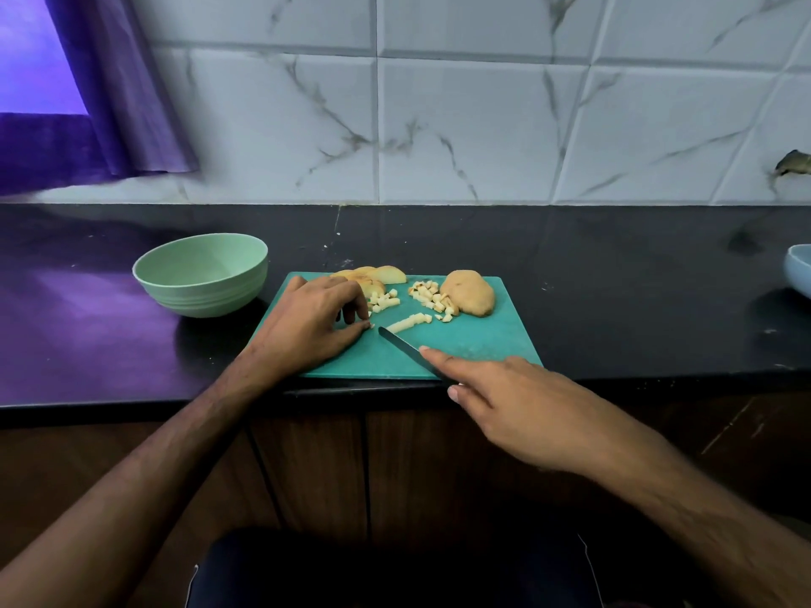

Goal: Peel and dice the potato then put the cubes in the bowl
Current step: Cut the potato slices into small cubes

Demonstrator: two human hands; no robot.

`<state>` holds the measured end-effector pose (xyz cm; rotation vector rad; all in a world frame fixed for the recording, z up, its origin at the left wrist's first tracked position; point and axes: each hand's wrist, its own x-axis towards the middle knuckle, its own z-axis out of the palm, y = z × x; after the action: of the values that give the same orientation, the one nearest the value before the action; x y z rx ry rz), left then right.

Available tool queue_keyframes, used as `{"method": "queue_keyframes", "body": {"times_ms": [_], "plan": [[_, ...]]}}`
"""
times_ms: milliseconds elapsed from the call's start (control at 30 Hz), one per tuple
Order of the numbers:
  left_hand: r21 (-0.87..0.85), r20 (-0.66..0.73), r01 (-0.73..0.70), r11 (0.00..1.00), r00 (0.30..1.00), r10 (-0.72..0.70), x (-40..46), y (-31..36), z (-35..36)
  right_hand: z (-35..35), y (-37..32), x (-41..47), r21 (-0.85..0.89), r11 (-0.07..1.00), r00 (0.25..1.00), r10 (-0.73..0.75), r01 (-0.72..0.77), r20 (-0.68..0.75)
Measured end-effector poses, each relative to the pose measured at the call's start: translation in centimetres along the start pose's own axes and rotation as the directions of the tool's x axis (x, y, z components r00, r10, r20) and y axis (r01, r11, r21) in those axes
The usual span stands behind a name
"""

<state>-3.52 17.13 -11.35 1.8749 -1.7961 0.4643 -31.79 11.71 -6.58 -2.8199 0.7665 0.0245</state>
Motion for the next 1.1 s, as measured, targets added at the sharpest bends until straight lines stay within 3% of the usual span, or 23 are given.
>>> {"method": "queue_keyframes", "body": {"times_ms": [233, 400, 667, 800, 1000, 1100], "plan": [[0.065, -0.071, 0.088, 0.994, 0.994, -0.083, 0.0, -0.1, 0.0, -0.9, 0.2, -0.1, -0.072, 0.995, 0.996, -0.069, 0.073, 0.058], [0.109, -0.110, 0.193, 0.975, 0.977, -0.181, 0.1, -0.5, 0.3, 0.0, -0.6, 2.9, -0.260, 0.962, 0.993, -0.104, 0.084, -0.063], [0.108, -0.023, 0.261, 0.959, 0.965, -0.260, 0.4, -1.1, 1.0, 0.0, 0.0, 6.3, -0.487, 0.873, 0.971, -0.140, 0.030, -0.191], [0.101, -0.009, 0.267, 0.959, 0.964, -0.267, 0.4, -1.1, 1.0, -0.3, 1.2, 6.8, -0.432, 0.902, 0.973, -0.086, -0.015, -0.214], [0.112, -0.004, 0.271, 0.956, 0.962, -0.272, 0.5, -1.1, 1.0, -1.8, 3.6, 7.3, -0.320, 0.947, 0.994, 0.000, -0.036, -0.113], [0.113, 0.001, 0.266, 0.957, 0.963, -0.268, 0.4, -1.1, 0.9, -2.7, 4.7, 7.0, -0.061, 0.996, 0.997, 0.059, -0.063, -0.052]]}}
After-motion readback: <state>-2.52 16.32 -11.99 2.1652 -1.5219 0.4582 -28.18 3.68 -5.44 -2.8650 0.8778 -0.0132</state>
